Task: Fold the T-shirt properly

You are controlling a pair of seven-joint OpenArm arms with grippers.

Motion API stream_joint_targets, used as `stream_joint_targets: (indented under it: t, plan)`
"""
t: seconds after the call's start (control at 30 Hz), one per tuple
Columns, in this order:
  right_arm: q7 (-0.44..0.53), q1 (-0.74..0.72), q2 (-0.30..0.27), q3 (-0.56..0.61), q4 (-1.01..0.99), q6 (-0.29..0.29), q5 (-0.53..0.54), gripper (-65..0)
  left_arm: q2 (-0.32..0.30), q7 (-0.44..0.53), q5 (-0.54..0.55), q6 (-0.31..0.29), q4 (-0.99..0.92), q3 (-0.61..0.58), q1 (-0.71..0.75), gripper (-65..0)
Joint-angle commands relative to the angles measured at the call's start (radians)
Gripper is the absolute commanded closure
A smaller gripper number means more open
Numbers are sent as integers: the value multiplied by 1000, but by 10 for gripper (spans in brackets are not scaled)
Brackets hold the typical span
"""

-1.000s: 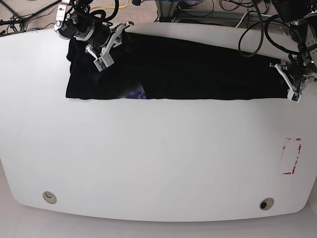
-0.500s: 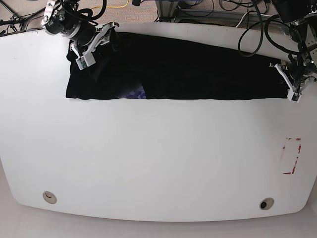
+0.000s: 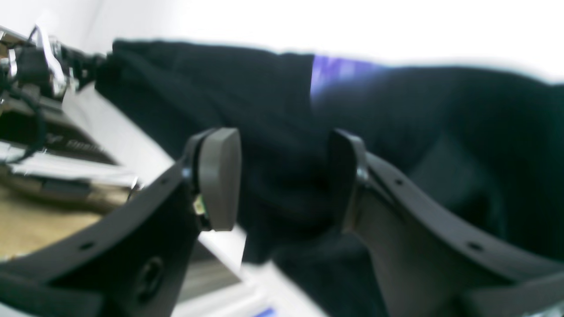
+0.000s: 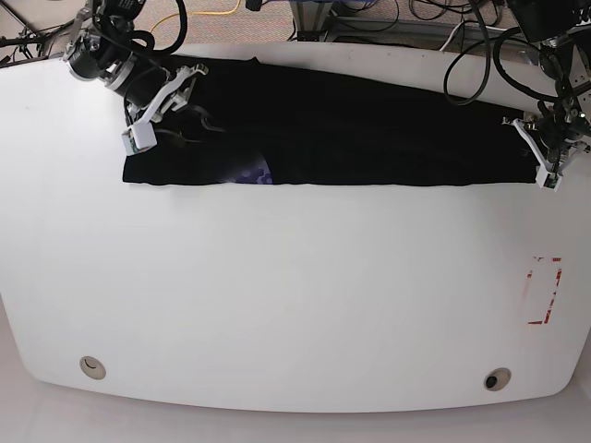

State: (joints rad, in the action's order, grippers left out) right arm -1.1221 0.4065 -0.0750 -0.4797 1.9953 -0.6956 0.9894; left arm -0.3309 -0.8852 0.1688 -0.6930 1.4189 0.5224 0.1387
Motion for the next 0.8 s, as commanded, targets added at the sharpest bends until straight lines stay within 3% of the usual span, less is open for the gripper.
stream_joint_targets:
  t: [0.0, 0.27, 0.43, 0.57, 0.77]
  plan:
    - [20, -30, 1, 31, -8, -3, -46, -306, 11, -102, -76, -5, -37, -15, 26, -144]
    - [24, -126, 4, 106, -93, -3, -287, -298, 11, -102, -76, -5, -37, -14, 28, -144]
    - [24, -148, -4, 106, -110, -3, -409, -216, 11, -102, -76, -5, -37, -14, 28, -144]
    - [17, -130, -36, 85, -77, -3, -453, -179, 11, -102, -76, -5, -37, -11, 29, -144]
    - [-14, -42, -90, 3, 8, -3, -455, -179, 11, -102, -76, -5, -37, -11, 29, -144]
